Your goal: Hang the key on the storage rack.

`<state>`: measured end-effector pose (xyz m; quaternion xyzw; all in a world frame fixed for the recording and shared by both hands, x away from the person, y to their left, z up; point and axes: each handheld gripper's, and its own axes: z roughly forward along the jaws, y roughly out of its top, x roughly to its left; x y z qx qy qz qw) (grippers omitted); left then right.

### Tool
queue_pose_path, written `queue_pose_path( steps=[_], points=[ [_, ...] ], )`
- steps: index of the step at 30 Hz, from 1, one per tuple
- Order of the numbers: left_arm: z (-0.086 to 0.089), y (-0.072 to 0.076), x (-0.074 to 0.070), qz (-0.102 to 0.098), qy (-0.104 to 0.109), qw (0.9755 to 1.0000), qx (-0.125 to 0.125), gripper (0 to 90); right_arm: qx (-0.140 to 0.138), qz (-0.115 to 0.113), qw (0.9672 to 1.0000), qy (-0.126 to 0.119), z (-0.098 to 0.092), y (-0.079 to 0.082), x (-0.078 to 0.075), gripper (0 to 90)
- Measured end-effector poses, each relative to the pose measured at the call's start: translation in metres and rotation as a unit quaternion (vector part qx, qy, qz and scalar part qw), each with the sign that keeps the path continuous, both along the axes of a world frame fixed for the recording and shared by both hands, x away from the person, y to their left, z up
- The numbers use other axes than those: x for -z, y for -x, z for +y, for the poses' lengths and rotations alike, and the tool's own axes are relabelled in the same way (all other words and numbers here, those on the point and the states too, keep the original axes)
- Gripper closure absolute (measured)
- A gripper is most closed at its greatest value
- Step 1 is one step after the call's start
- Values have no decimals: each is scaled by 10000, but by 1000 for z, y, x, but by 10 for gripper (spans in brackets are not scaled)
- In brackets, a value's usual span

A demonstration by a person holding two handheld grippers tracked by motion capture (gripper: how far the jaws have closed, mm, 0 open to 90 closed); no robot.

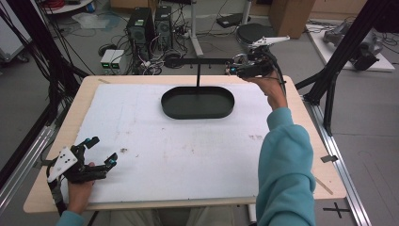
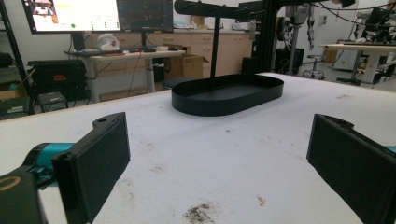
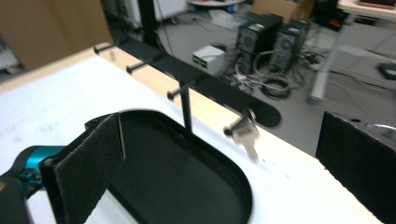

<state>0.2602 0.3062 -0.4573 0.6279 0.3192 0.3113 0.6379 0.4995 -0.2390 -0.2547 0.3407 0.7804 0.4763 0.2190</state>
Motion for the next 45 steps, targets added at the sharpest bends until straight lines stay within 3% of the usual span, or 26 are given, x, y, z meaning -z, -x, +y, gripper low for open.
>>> queue_pose_path(
  steps=[3, 5, 9, 10, 11, 12, 13, 14, 16, 18, 20, 23, 24, 25, 29, 33, 40, 45],
  points=[
    [0, 0, 0, 0, 6, 10000, 2, 65, -36, -160, 9997, -205, -5, 13, -2, 4],
    [0, 0, 0, -11, -12, 10000, 11, 65, -147, -359, 9989, -270, -15, 35, -1, 4],
    [0, 0, 0, -17, -24, 10000, 13, 65, -237, -444, 9982, -326, -22, 54, 6, 4],
    [0, 0, 0, -16, -21, 10000, 12, 65, -328, -547, 9971, -403, -28, 69, 13, 4],
    [0, 0, 0, -8, 2, 10000, -3, 65, -328, -547, 9971, -403, -28, 69, 13, 4],
    [0, 0, 0, -6, 4, 10000, -5, 65, -416, -688, 9955, -499, -34, 85, 24, 4],
    [0, 0, 0, -2, 5, 10000, -5, 65, -416, -688, 9955, -499, -34, 85, 24, 4],
    [0, 0, 0, -5, 1, 10000, -6, 65, -432, -746, 9943, -634, -39, 98, 34, 4],
    [0, 0, 0, -5, 4, 10000, -2, 65, -445, -803, 9934, -688, -41, 105, 40, 4],
    [1, 0, 0, 16, 14, 10000, 5, 65, -488, -885, 9916, -812, -46, 124, 61, 4],
    [1, 0, 0, -7, 10, 10000, 19, 65, -489, -914, 9913, -807, -47, 128, 66, 4],
    [0, 0, 0, -10, 2, 10000, 1, 65, -348, -1086, 9887, -975, -56, 149, 97, 4],
    [0, 0, 0, -15, -4, 10000, 2, 65, -348, -1086, 9887, -975, -56, 149, 97, 4],
    [0, 0, 0, -19, -25, 10000, 10, 65, -292, -1163, 9867, -1099, -61, 157, 114, 4],
    [0, 0, 0, -24, -29, 10000, 12, 65, -163, -1189, 9863, -1131, -67, 166, 144, 4],
    [0, 1, 0, -18, -26, 10000, 6, 65, -60, -1183, 9857, -1196, -70, 172, 165, 4],
    [-1, 1, 0, -19, -46, 10000, -2, 65, 8, -1239, 9839, -1287, -72, 179, 185, 4],
    [-1, 1, 0, -24, -47, 10000, 4, 65, -19, -1223, 9847, -1238, -71, 180, 193, 4]
  ],
)
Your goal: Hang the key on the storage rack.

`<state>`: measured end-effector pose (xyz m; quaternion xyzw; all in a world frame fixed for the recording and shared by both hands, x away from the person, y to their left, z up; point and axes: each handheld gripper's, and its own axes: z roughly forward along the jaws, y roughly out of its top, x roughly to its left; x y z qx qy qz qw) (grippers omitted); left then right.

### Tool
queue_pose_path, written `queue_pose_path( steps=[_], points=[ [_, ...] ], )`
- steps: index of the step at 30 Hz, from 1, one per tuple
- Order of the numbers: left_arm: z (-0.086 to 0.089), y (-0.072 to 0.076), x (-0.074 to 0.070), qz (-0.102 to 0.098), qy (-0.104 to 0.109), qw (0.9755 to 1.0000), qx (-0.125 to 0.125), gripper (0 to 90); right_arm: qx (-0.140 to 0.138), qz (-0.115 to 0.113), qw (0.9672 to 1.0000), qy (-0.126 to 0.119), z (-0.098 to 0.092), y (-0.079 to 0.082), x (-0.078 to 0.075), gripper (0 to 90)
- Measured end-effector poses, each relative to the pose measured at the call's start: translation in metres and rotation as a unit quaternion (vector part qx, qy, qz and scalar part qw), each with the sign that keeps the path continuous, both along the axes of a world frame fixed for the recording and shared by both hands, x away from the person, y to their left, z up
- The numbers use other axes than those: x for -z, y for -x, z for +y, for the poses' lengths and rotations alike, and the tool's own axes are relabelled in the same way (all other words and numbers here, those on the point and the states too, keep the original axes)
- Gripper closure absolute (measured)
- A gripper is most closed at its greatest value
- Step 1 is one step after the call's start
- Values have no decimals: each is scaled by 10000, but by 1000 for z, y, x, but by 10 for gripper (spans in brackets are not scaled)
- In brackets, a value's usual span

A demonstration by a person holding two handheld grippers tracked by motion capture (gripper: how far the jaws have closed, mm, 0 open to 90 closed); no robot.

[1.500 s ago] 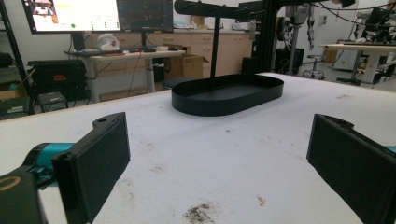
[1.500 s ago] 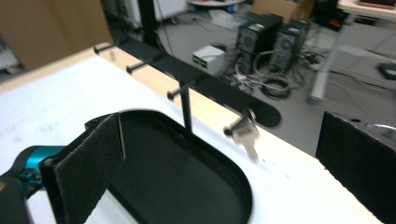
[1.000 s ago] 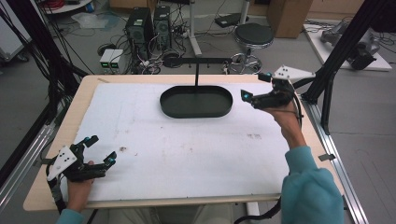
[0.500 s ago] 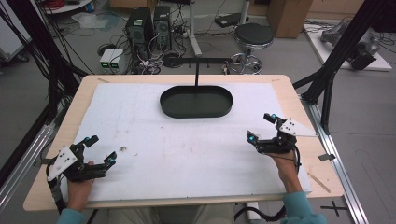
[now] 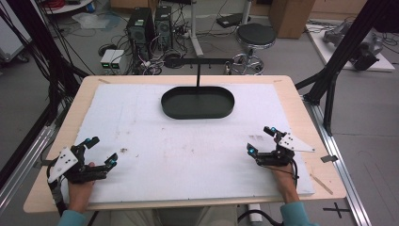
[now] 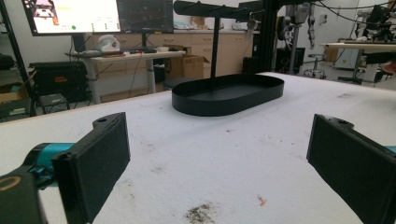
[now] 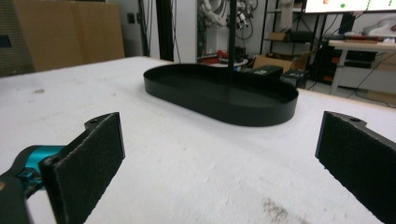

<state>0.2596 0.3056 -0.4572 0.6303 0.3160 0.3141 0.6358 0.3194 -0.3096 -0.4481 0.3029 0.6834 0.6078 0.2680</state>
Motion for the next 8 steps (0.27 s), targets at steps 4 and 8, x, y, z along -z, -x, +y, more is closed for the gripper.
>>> queue_pose_path(
  steps=[4, 8],
  points=[
    [0, 0, 0, -7, -6, 10000, 6, 65, -17, -17, 10000, -30, -1, 0, 0, 4],
    [0, 0, 0, -22, 8, 10000, 4, 65, 8, -40, 10000, 68, 1, 1, 0, 4]
  ],
)
